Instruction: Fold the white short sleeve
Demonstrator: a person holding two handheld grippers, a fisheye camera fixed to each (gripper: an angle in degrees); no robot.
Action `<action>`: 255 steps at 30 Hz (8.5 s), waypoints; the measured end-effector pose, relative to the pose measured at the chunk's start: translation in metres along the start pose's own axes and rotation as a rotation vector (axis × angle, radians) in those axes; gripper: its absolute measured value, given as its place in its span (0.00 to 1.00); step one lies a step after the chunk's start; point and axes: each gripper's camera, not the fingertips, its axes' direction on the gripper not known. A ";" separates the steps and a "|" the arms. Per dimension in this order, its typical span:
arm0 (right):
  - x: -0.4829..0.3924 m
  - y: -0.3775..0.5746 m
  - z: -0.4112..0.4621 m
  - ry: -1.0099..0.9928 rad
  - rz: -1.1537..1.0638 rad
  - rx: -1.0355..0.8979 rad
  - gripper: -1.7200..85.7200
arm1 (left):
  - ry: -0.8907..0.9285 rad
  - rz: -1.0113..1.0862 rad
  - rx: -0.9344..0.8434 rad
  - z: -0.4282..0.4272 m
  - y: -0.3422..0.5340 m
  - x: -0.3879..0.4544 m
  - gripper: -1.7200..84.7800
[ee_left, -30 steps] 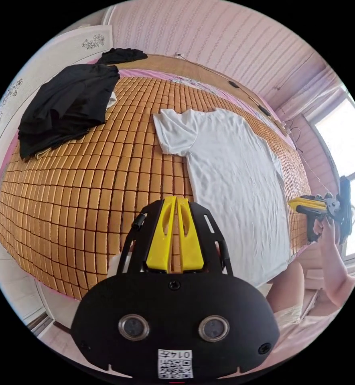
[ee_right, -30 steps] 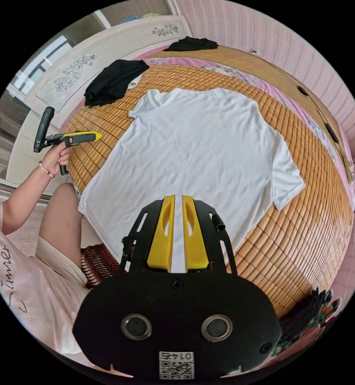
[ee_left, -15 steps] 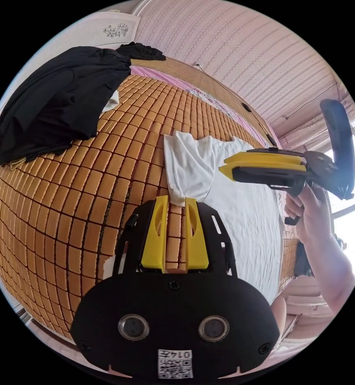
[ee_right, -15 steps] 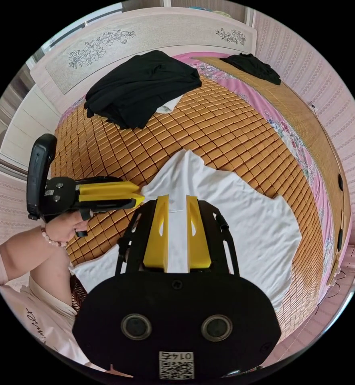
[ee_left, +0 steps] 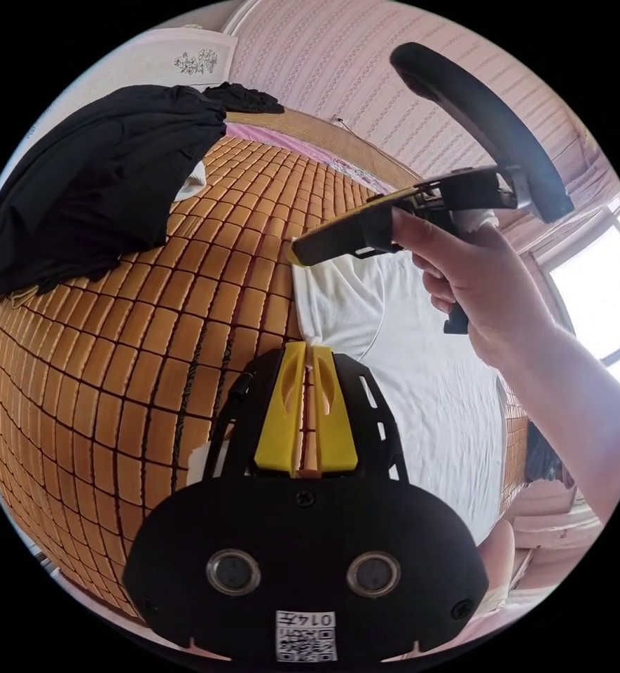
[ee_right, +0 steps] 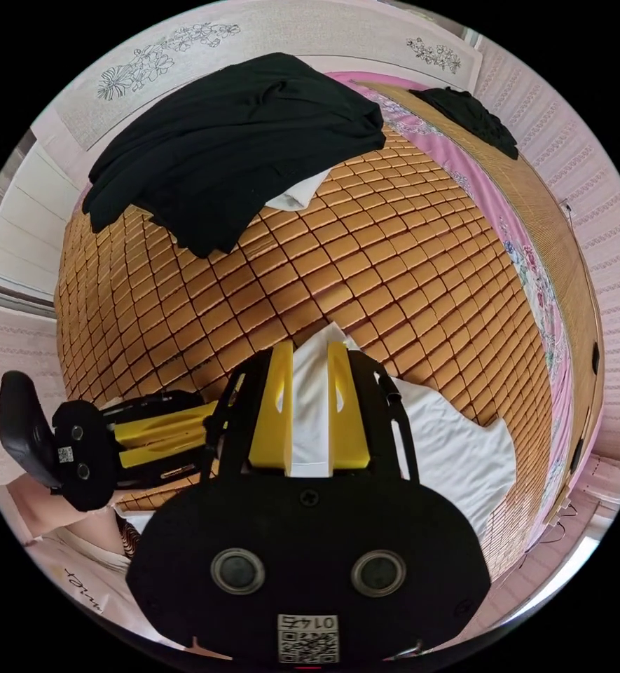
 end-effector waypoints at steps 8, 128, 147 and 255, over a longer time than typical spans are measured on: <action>0.029 0.021 0.014 -0.039 0.056 0.052 0.03 | 0.003 0.024 0.007 0.012 -0.008 0.014 0.01; 0.394 0.617 0.078 -0.108 0.631 0.467 0.03 | 0.162 0.219 0.067 0.086 -0.230 0.158 0.01; 0.124 0.833 0.145 -0.349 0.860 0.350 0.03 | 0.155 0.216 -0.251 0.006 0.103 0.079 0.01; 0.036 0.492 0.030 -0.087 0.522 0.146 0.03 | 0.199 0.982 -0.118 0.092 0.410 0.319 0.07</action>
